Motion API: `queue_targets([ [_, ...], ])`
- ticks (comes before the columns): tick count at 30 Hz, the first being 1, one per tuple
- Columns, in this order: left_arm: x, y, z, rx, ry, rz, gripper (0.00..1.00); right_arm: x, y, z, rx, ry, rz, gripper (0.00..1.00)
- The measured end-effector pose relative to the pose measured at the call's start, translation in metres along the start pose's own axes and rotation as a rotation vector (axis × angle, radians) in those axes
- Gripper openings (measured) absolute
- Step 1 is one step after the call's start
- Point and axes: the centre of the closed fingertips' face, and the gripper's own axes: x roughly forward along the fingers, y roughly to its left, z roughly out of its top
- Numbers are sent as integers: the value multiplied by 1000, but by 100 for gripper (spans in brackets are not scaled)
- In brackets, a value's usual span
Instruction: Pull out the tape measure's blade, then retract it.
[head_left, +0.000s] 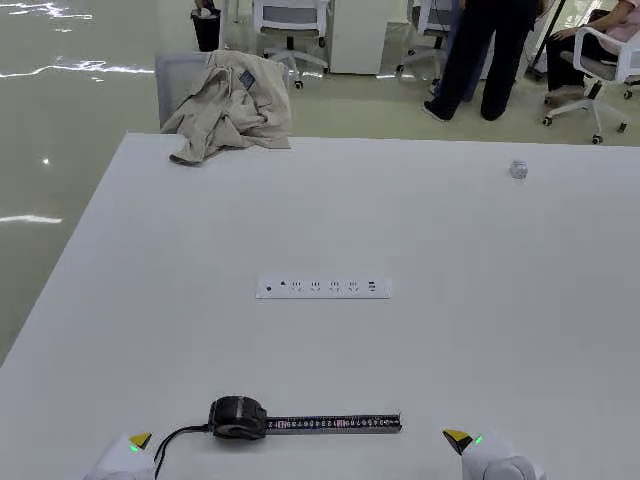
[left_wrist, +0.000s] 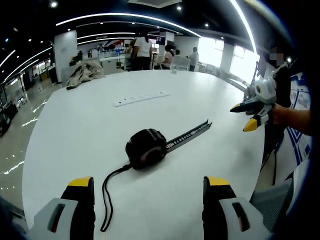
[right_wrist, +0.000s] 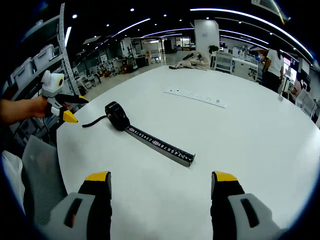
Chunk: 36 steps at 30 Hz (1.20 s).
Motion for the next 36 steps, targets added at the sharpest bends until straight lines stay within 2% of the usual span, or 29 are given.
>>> queue_targets([
  [7,-8,-2,-2,-52,-8,25,91,-5,9,3,18,-18,-11,87],
  [13,-12,-7,-4,-62,-12,45,93,-13,14,6,26,-35,-37,89],
  [18,-20,-9,-3,-93,-25,69,93,-23,19,11,29,-54,-66,90],
  [23,-25,-10,-7,-129,-27,84,95,-28,27,11,43,-57,-74,93],
  [28,-31,-16,-11,-145,-24,91,95,-33,37,12,43,-57,-76,93],
  [32,-37,-16,-11,-164,-32,110,96,-37,44,10,41,-48,-79,94],
  [35,-43,-14,-12,-159,-28,130,97,-41,47,9,52,-46,-83,94],
  [36,-44,-11,-10,-163,-39,149,97,-42,48,9,55,-47,-87,95],
])
